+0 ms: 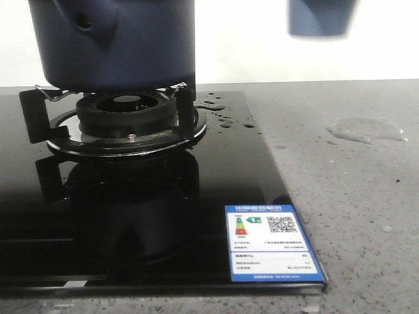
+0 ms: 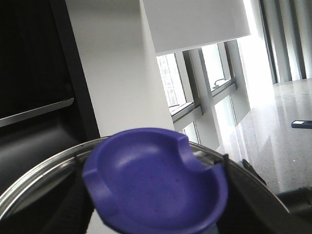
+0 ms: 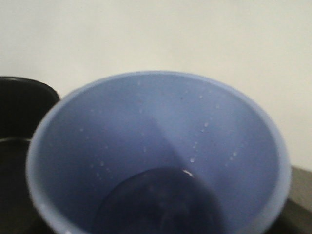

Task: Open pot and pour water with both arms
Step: 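Tilt the cup with the right gripper, pouring water into the saucepan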

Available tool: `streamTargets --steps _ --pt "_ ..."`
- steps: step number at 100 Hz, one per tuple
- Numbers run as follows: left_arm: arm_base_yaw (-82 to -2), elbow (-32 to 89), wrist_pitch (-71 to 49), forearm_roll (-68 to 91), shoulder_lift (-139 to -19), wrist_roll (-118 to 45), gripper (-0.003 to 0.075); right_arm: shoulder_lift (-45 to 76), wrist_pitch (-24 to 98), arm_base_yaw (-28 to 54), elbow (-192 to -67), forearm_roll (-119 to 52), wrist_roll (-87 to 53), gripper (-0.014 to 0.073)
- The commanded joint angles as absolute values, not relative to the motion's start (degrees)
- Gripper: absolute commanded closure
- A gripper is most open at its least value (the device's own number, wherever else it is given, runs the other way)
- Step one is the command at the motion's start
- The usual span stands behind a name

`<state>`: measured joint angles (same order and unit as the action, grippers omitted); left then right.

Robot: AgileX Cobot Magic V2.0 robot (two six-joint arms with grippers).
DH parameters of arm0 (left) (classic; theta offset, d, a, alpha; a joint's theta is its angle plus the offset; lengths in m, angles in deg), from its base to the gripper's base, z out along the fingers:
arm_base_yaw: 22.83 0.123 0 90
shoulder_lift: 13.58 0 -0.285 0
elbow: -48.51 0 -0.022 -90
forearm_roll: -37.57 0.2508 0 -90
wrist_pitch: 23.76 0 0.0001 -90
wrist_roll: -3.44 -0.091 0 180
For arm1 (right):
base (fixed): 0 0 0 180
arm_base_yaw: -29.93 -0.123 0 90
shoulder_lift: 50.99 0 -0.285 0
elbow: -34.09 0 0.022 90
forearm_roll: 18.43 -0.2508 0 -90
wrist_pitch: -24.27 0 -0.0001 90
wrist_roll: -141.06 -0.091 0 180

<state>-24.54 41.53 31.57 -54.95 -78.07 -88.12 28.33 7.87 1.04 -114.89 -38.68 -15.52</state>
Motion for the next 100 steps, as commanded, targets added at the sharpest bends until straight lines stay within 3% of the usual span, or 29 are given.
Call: streamTargets --steps 1,29,49,76,100 --pt "-24.49 43.53 29.71 -59.64 -76.74 -86.96 0.0425 27.71 11.06 0.02 -124.19 -32.74 -15.51 0.0327" --pt "-24.49 43.53 29.71 -59.52 -76.76 -84.01 0.0425 36.64 28.65 -4.35 -145.95 -19.66 -15.51 0.0327" --pt "-24.49 43.53 29.81 -59.52 -76.76 -84.01 0.0425 43.24 37.21 -6.25 -154.71 -8.49 -15.41 0.0327" --pt "-24.49 43.53 29.81 -59.52 -76.76 -84.01 0.0425 46.4 37.04 -8.32 -155.81 10.28 -15.41 0.0327" --pt "-24.49 43.53 29.81 -59.52 -76.76 -84.01 0.0425 47.83 29.79 -8.32 -155.81 19.75 -15.41 0.0327"
